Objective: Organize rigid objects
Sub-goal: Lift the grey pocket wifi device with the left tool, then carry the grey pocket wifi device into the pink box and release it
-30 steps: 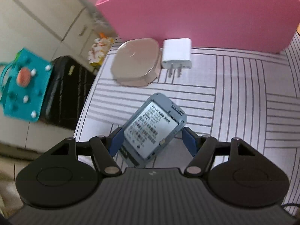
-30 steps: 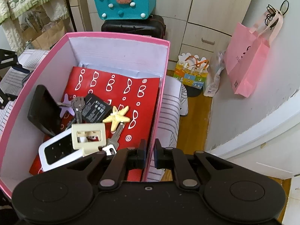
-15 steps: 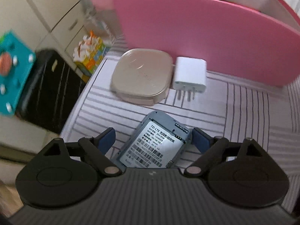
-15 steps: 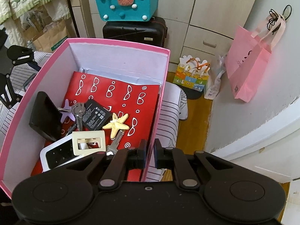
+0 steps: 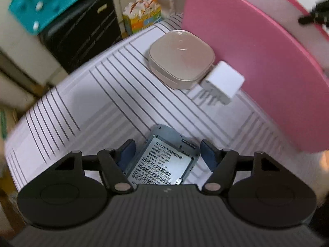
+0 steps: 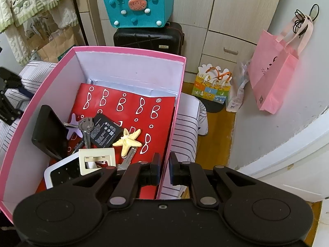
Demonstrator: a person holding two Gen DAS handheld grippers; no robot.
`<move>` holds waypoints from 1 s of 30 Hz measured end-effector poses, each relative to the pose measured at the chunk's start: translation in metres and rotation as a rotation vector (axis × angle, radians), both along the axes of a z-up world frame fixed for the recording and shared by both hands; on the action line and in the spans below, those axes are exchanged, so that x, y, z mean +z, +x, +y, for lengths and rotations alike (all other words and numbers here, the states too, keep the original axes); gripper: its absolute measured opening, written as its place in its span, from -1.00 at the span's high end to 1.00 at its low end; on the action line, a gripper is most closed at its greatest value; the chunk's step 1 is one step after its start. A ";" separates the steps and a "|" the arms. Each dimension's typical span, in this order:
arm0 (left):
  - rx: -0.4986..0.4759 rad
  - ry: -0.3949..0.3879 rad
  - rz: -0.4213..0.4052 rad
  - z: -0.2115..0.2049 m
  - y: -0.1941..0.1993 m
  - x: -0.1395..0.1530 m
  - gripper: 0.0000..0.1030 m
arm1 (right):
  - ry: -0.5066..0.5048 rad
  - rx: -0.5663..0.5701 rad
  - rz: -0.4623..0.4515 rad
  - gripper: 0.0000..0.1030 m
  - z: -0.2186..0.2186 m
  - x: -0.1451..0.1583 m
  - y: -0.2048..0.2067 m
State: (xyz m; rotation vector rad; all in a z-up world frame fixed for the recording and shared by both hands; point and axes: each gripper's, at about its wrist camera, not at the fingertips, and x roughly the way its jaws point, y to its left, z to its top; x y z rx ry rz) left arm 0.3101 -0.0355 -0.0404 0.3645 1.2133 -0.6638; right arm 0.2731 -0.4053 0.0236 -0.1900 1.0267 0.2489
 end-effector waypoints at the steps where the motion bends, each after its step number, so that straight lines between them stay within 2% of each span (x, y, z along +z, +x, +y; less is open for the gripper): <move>1: 0.003 -0.009 -0.003 0.001 -0.004 0.002 -0.33 | 0.002 0.000 0.000 0.74 0.000 0.000 0.000; 6: -0.099 0.034 -0.095 0.002 -0.030 0.013 -0.37 | 0.002 0.005 -0.005 0.74 0.000 0.000 0.000; 10: -0.237 0.069 -0.142 0.003 -0.051 0.011 -0.46 | 0.012 0.006 -0.010 0.74 -0.002 -0.001 -0.001; 12: -0.265 0.121 -0.197 0.002 -0.059 0.004 -0.48 | 0.017 0.003 -0.012 0.74 -0.003 -0.001 -0.001; 14: -0.268 0.128 -0.216 0.004 -0.057 0.000 -0.52 | 0.018 0.001 -0.015 0.74 -0.002 -0.001 -0.001; 18: -0.214 0.090 -0.162 0.010 -0.039 -0.004 -0.51 | 0.021 -0.002 -0.014 0.74 -0.002 -0.002 0.000; 19: -0.187 0.060 -0.132 0.014 -0.033 -0.004 -0.40 | 0.021 -0.003 -0.014 0.74 -0.002 -0.003 0.000; 20: -0.128 0.023 -0.104 0.018 -0.026 -0.004 -0.22 | 0.022 -0.004 -0.013 0.74 -0.002 -0.003 0.000; 21: -0.039 -0.005 -0.084 0.022 -0.019 -0.004 -0.13 | 0.024 -0.004 -0.012 0.74 -0.002 -0.003 0.000; 23: 0.011 0.013 -0.087 0.022 -0.018 -0.003 -0.12 | 0.024 -0.003 -0.013 0.74 -0.003 -0.002 0.000; 25: 0.022 0.020 -0.103 0.020 -0.022 -0.003 -0.13 | 0.019 -0.002 -0.011 0.74 -0.002 -0.002 0.000; 29: 0.067 0.024 -0.085 0.018 -0.022 -0.003 -0.14 | 0.022 -0.005 -0.011 0.74 -0.002 -0.003 0.002; 30: 0.075 0.023 -0.089 0.018 -0.022 -0.003 -0.19 | 0.022 -0.006 -0.012 0.73 -0.002 -0.003 0.002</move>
